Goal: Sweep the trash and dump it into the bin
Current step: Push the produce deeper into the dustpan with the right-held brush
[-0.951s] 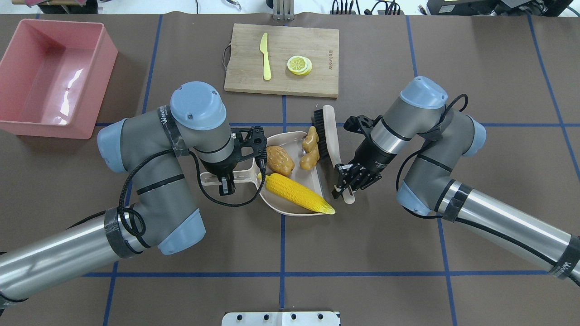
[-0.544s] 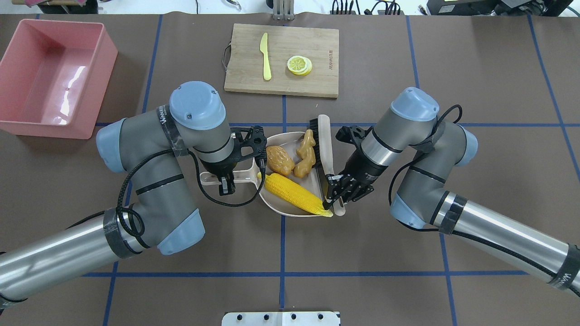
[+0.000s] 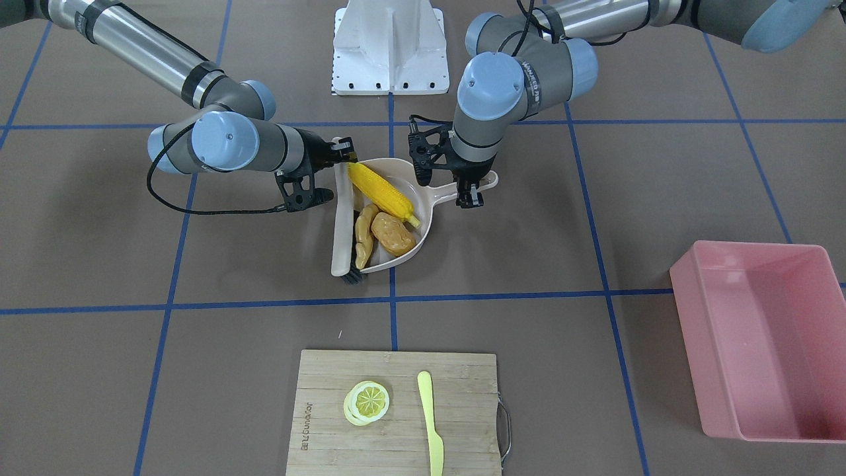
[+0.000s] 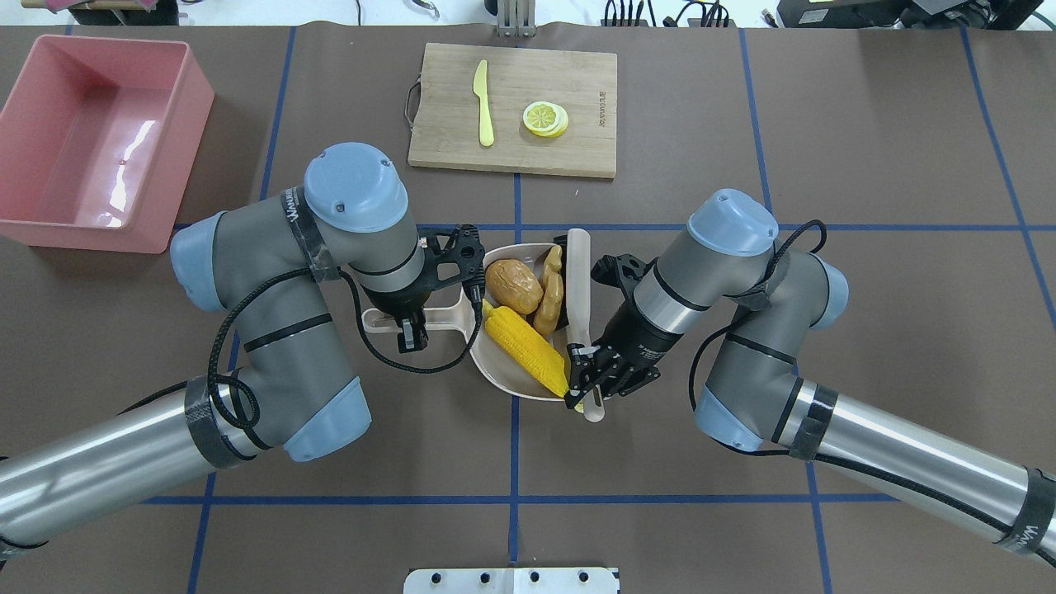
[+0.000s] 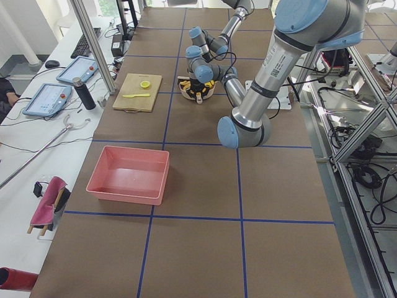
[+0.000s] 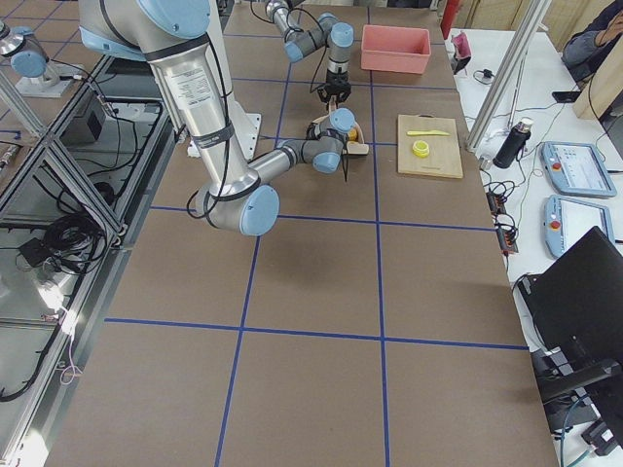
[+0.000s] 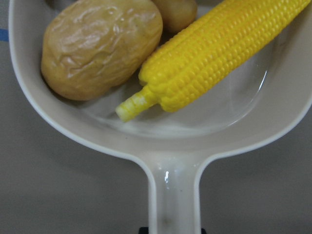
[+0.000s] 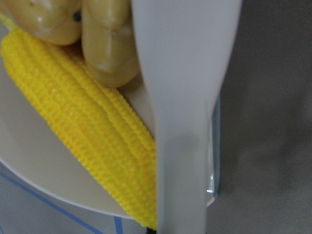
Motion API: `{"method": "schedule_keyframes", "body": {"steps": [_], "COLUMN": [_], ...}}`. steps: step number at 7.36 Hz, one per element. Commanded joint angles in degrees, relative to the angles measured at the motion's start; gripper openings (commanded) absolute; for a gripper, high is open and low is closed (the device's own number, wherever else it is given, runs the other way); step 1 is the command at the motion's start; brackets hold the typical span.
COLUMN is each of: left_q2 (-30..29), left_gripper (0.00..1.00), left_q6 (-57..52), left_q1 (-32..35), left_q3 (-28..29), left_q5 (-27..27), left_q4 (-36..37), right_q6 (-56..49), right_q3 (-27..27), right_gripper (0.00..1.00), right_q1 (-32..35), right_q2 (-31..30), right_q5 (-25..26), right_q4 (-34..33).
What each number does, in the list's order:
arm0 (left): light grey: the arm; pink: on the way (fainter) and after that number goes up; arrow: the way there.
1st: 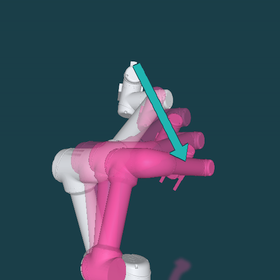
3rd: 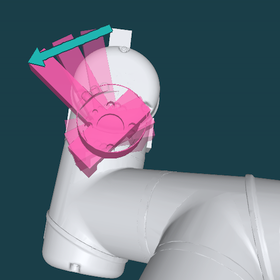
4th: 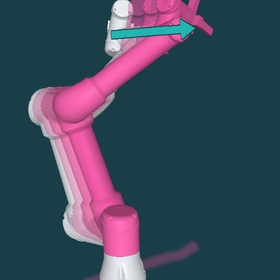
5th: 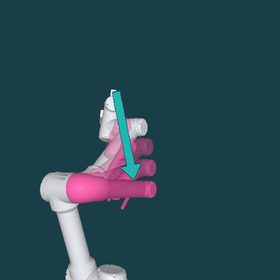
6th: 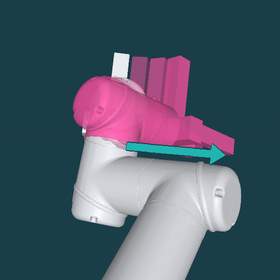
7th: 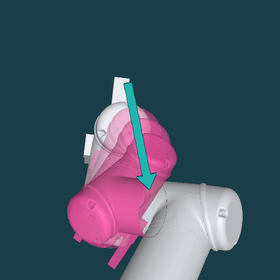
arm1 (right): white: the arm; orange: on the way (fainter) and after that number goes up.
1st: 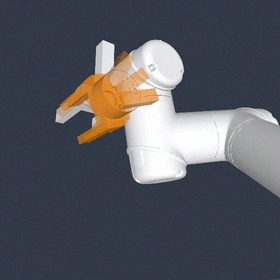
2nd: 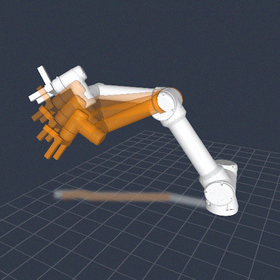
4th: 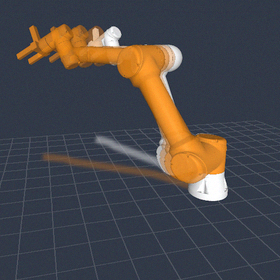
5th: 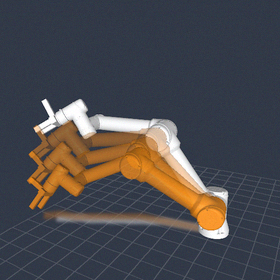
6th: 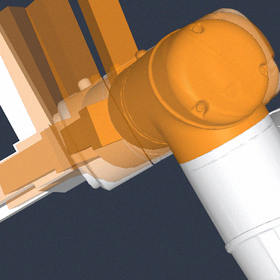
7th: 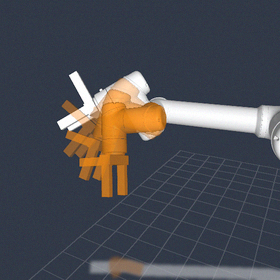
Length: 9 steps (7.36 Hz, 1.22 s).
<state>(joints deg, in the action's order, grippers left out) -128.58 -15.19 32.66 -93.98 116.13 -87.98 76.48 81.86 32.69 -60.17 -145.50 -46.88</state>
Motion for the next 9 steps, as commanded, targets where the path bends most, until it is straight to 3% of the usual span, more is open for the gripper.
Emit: {"method": "schedule_keyframes", "body": {"steps": [1, 9], "left_q2": [0.1, 2.5], "left_gripper": [0.0, 0.0], "left_q6": [0.2, 0.2], "left_q1": [0.2, 1.9], "left_q3": [-0.2, -4.7], "left_q5": [0.0, 0.0], "left_q4": [-0.9, -1.8], "right_q6": [0.1, 0.2], "right_q3": [2.2, 3.7], "right_gripper": [0.0, 0.0], "right_q1": [1.0, 5.9], "right_q2": [0.0, -0.7], "right_q5": [-0.1, -2.2], "right_q4": [-3.5, -5.0]}}
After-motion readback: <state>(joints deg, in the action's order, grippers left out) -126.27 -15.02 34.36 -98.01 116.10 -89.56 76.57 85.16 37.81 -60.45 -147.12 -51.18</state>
